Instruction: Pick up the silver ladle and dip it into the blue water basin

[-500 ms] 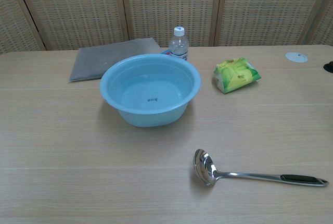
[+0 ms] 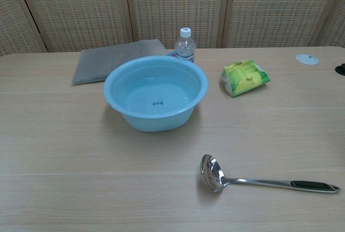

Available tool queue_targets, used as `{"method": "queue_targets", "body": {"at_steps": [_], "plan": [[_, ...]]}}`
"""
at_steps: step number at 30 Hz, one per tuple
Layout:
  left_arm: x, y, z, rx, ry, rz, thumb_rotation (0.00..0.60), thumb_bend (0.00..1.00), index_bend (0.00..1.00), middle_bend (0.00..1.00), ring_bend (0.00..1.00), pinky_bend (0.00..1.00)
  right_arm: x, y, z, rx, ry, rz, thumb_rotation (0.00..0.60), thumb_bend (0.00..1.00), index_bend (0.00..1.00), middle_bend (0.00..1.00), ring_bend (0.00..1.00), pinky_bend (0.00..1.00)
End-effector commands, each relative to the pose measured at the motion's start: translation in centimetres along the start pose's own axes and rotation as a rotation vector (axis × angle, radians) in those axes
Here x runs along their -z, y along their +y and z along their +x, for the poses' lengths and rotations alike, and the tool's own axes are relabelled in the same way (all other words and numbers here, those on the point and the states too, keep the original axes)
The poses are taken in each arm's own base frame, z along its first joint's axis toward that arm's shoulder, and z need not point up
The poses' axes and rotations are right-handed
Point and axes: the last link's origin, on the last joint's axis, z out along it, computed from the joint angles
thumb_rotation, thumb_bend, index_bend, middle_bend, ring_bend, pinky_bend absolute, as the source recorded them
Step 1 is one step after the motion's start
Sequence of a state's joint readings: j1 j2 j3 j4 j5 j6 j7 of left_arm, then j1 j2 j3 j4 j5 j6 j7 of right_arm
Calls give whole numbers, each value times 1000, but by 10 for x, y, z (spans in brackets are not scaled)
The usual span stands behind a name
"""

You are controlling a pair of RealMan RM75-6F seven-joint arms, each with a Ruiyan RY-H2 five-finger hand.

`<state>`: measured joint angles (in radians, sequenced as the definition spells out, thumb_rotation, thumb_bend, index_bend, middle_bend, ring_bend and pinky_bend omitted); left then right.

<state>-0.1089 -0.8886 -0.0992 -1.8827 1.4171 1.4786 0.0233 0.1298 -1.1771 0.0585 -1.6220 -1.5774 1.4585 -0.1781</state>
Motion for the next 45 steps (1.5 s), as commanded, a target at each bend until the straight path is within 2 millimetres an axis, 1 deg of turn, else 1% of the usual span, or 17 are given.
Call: {"method": "queue_targets", "body": {"at_steps": [1,2,4,6,8,9,11,13,16,17,20,22,23,24,31,38,45], "plan": [[-2,1,-1,-3,-4,0,600,0,0,0,0,0,-18,-15,-4,50,-56,109,600,0,0,497,564,690],[-3,2,-2,-4,-4,-1,600,0,0,0,0,0,-25,-20,-5,80,-80,138,600,0,0,539,610,769],[-4,4,-2,-5,-5,-4,600,0,0,0,0,0,-33,-28,-6,88,-112,167,600,0,0,613,689,871],[-5,4,-4,-12,-9,-4,600,0,0,0,0,0,-41,-39,-8,91,-167,210,600,0,0,682,752,951],[-7,5,-6,-13,-16,0,600,0,0,0,0,0,-45,-49,-10,45,-237,228,600,0,0,740,803,995],[-7,6,-7,-15,-21,0,600,0,0,0,0,0,-47,-53,-11,19,-270,230,600,0,8,767,828,1000],[-9,7,-8,-20,-25,-1,600,0,0,0,0,0,-51,-57,-13,-12,-329,229,600,0,66,799,857,1000],[-9,8,-10,-23,-29,-4,600,0,0,0,0,0,-53,-61,-22,-39,-415,213,600,0,171,820,876,1000],[-9,9,-10,-25,-29,-3,600,0,0,0,0,0,-54,-65,-31,-53,-490,198,600,3,272,836,888,1000],[-10,8,-10,-24,-29,0,600,0,0,0,0,0,-54,-67,-39,-53,-528,192,600,10,292,839,891,1000],[-9,8,-10,-24,-29,1,600,0,0,0,0,0,-58,-72,-54,-15,-531,170,600,121,359,852,902,1000],[-9,8,-10,-25,-28,0,600,0,0,0,0,0,-59,-75,-62,3,-526,154,600,232,397,857,908,1000],[-9,8,-10,-25,-28,2,600,0,0,0,0,0,-59,-77,-69,10,-530,140,600,257,403,858,908,1000],[-9,8,-10,-24,-28,2,600,0,0,0,0,0,-59,-78,-71,12,-530,133,600,284,408,859,909,1000],[-9,9,-12,-30,-35,0,600,0,0,0,0,0,-57,-90,-90,14,-536,56,600,385,420,859,911,1000],[-10,9,-14,-35,-40,3,600,0,0,0,0,0,-50,-103,-107,56,-542,55,600,385,421,859,911,1000],[-10,9,-14,-38,-41,5,600,0,0,0,0,0,-49,-113,-114,59,-539,67,600,385,420,859,911,1000]]}}
